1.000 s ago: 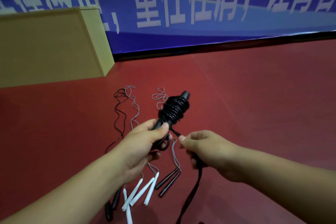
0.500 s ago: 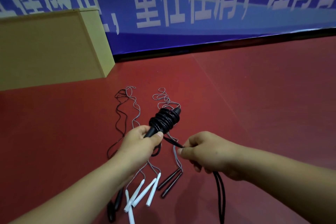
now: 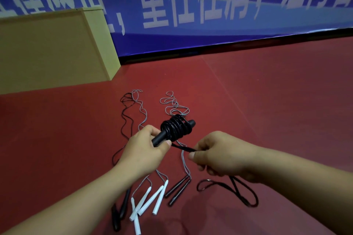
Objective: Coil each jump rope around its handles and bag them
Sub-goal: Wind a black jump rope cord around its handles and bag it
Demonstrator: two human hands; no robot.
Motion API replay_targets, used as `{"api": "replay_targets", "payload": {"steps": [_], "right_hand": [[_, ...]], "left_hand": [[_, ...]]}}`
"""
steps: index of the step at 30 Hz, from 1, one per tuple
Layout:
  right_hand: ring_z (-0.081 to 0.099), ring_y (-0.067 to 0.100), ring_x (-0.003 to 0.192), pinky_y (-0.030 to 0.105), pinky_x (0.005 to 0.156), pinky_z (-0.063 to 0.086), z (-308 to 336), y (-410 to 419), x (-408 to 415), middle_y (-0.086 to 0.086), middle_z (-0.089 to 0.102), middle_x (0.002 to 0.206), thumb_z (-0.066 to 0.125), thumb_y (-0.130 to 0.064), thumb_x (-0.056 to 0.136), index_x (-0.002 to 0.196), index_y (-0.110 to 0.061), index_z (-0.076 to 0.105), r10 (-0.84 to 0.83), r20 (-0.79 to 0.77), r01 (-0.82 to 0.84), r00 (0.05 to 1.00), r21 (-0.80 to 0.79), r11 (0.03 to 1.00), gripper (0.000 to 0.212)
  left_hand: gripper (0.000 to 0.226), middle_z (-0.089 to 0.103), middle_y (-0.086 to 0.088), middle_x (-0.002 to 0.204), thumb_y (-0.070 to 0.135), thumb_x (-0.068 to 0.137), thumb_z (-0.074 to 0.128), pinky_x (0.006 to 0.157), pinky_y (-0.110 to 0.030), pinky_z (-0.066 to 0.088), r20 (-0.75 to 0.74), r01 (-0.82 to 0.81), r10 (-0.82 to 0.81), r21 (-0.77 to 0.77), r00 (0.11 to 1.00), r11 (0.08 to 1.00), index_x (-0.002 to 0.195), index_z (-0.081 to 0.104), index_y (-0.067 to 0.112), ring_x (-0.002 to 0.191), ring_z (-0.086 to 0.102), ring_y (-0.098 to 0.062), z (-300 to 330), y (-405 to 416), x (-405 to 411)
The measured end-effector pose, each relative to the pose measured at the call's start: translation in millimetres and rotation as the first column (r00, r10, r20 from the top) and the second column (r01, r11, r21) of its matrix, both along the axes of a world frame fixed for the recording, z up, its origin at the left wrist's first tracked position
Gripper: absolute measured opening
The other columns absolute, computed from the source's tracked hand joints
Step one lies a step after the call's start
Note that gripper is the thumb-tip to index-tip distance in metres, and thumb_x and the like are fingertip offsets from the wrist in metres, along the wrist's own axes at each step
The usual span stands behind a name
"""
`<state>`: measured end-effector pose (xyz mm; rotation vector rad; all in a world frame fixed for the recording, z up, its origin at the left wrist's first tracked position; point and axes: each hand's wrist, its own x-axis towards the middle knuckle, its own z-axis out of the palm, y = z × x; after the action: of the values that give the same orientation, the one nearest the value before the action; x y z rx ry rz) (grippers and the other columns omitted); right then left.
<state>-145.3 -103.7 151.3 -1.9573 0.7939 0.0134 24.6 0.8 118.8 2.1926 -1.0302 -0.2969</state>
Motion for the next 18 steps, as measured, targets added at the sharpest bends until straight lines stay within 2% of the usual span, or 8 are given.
{"api": "replay_targets", "payload": {"steps": [2, 5, 7, 9, 14, 18], "right_hand": [[0.05, 0.017, 0.053, 0.021, 0.045, 0.036, 1.5, -1.8, -1.3, 0.009, 0.063, 0.069, 0.059, -0.024, 0.094, 0.083, -0.002, 0.068, -0.011, 0.007, 0.011, 1.0, 0.06, 0.998, 0.027], [0.054, 0.012, 0.047, 0.02, 0.042, 0.039, 2.2, -2.4, -3.6, 0.006, 0.061, 0.065, 0.056, -0.02, 0.097, 0.093, 0.003, 0.066, -0.02, 0.007, 0.02, 1.0, 0.117, 0.993, 0.024], [0.053, 0.013, 0.047, 0.021, 0.044, 0.042, 2.9, -3.1, -5.2, 0.005, 0.058, 0.063, 0.055, -0.023, 0.098, 0.094, 0.001, 0.064, -0.021, 0.0, 0.021, 1.0, 0.152, 0.988, 0.026], [0.05, 0.013, 0.048, 0.021, 0.048, 0.044, 3.4, -4.1, -6.8, 0.002, 0.054, 0.061, 0.053, -0.027, 0.099, 0.087, -0.005, 0.063, -0.025, -0.007, 0.026, 1.0, 0.155, 0.988, 0.027], [0.043, 0.014, 0.052, 0.025, 0.052, 0.041, 2.2, -6.4, -7.6, -0.001, 0.051, 0.06, 0.055, -0.034, 0.097, 0.077, -0.01, 0.066, -0.023, -0.009, 0.023, 1.0, 0.09, 0.996, 0.034], [0.041, 0.017, 0.058, 0.028, 0.057, 0.035, 2.2, -9.6, -7.9, 0.002, 0.048, 0.065, 0.061, -0.039, 0.092, 0.081, -0.007, 0.064, 0.026, 0.002, -0.026, 1.0, -0.116, 0.993, 0.034]], "left_hand": [[0.017, 0.061, 0.009, 0.069, 0.034, 0.086, 0.069, 0.05, -0.021, 0.035, 0.032, -0.005, 0.005, 0.024, 0.999, 1.0, 0.084, 0.054, 0.029, 0.054, 0.053, -0.004, -1.5, -1.1, 1.6], [0.017, 0.063, 0.009, 0.074, 0.036, 0.085, 0.069, 0.056, -0.026, 0.04, 0.058, -0.019, 0.015, 0.065, 0.998, 0.998, 0.084, 0.054, 0.03, 0.063, 0.059, -0.01, -5.8, -1.4, 3.9], [0.017, 0.064, 0.01, 0.075, 0.038, 0.084, 0.069, 0.061, -0.029, 0.045, 0.075, -0.027, 0.021, 0.078, 0.997, 0.997, 0.085, 0.054, 0.031, 0.067, 0.061, -0.012, -8.7, -1.5, 6.4], [0.019, 0.064, 0.01, 0.075, 0.039, 0.083, 0.07, 0.065, -0.032, 0.049, 0.09, -0.042, 0.035, 0.074, 0.995, 0.996, 0.084, 0.053, 0.031, 0.068, 0.062, -0.012, -10.4, -1.2, 8.6], [0.02, 0.063, 0.012, 0.073, 0.042, 0.082, 0.07, 0.062, -0.03, 0.046, 0.119, -0.064, 0.055, 0.07, 0.991, 0.996, 0.084, 0.052, 0.032, 0.067, 0.061, -0.013, -12.4, -1.4, 10.0], [0.02, 0.063, 0.014, 0.073, 0.045, 0.083, 0.069, 0.061, -0.029, 0.046, 0.173, -0.069, 0.048, 0.113, 0.984, 0.991, 0.085, 0.053, 0.032, 0.067, 0.061, -0.01, -13.4, -3.2, 8.4]]}}
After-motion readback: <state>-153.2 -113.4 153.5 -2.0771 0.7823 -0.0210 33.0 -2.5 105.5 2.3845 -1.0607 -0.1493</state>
